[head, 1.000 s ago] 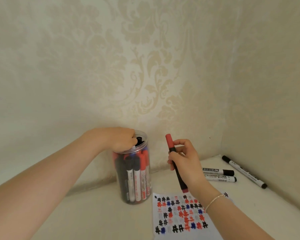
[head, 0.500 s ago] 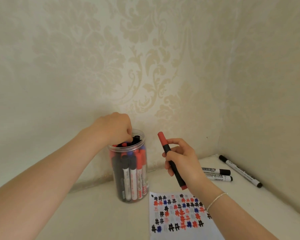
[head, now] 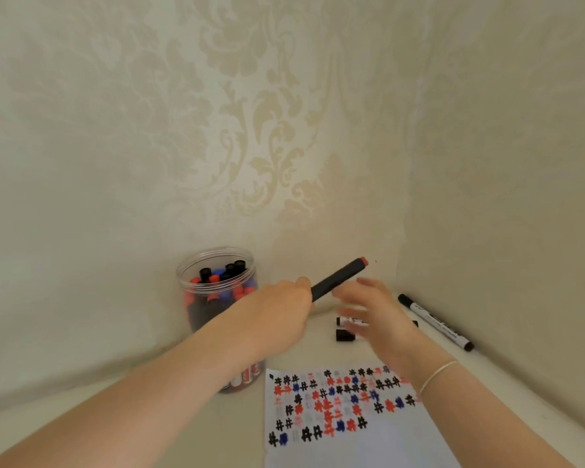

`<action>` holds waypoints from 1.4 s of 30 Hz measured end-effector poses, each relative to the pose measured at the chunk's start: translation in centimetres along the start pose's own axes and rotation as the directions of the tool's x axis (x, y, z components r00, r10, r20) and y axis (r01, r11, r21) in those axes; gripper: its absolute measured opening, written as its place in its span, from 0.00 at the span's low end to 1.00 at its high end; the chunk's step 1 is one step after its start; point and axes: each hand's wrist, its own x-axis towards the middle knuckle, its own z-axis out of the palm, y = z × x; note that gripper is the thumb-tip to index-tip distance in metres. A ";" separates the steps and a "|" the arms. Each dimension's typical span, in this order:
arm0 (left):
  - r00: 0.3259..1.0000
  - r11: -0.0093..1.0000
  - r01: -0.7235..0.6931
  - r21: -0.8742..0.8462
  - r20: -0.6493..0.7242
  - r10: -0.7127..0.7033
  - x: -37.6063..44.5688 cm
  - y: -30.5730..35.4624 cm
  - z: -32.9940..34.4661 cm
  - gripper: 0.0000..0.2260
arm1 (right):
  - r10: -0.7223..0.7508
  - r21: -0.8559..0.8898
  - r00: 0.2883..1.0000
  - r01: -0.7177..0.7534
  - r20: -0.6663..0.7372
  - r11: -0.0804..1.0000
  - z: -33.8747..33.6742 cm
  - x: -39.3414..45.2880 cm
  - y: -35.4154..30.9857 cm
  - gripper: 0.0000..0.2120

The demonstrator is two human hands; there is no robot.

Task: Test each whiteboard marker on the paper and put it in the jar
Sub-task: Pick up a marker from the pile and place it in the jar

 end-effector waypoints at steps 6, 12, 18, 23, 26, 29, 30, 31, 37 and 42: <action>0.987 0.810 -0.025 -0.586 0.115 0.114 -0.5 1.6 1.1 0.16 | -0.039 0.113 0.971 0.012 0.236 0.994 0.5 -0.4 0.7 0.16; 0.995 0.454 -0.036 -0.890 0.012 0.102 -0.7 1.7 1.7 0.07 | -0.031 0.163 0.964 -0.013 0.264 0.987 0.1 -1.0 -0.1 0.13; 0.984 0.535 0.095 -0.839 0.162 0.079 -1.3 1.4 2.1 0.20 | -0.071 0.080 0.967 0.053 0.243 0.995 -1.0 -1.6 -0.5 0.10; 0.996 0.679 0.089 -0.729 0.048 -0.079 -1.7 2.1 3.8 0.23 | -0.047 0.100 0.982 0.066 -0.181 0.993 -2.6 -2.0 1.2 0.08; 0.990 0.698 0.061 -0.714 -0.045 -0.132 -2.1 3.1 6.9 0.12 | 0.018 0.103 0.976 0.005 -0.216 0.995 -4.0 -2.9 2.9 0.08; 0.985 0.717 0.091 -0.691 -0.045 -0.168 -2.0 4.1 9.2 0.06 | 0.041 0.054 0.981 -0.032 -0.190 0.998 -4.4 -3.7 4.3 0.07; 0.987 0.734 0.094 -0.673 -0.033 -0.157 -1.9 4.3 9.7 0.06 | 0.036 0.016 0.979 -0.034 -0.203 0.999 -4.4 -3.9 4.7 0.07; 0.990 0.748 0.098 -0.656 -0.013 -0.142 -1.8 4.6 10.0 0.08 | 0.027 -0.007 0.974 -0.029 -0.223 1.000 -4.4 -4.0 5.1 0.09; 0.996 0.780 0.082 -0.620 0.032 -0.079 -1.5 4.3 11.1 0.12 | -0.085 -0.320 0.926 -0.041 -0.368 0.947 -3.5 -4.0 7.6 0.06; 0.997 0.778 0.078 -0.624 0.036 -0.071 -1.2 4.1 11.0 0.12 | -0.207 -0.473 0.874 -0.030 -0.440 0.880 -2.7 -3.9 8.2 0.08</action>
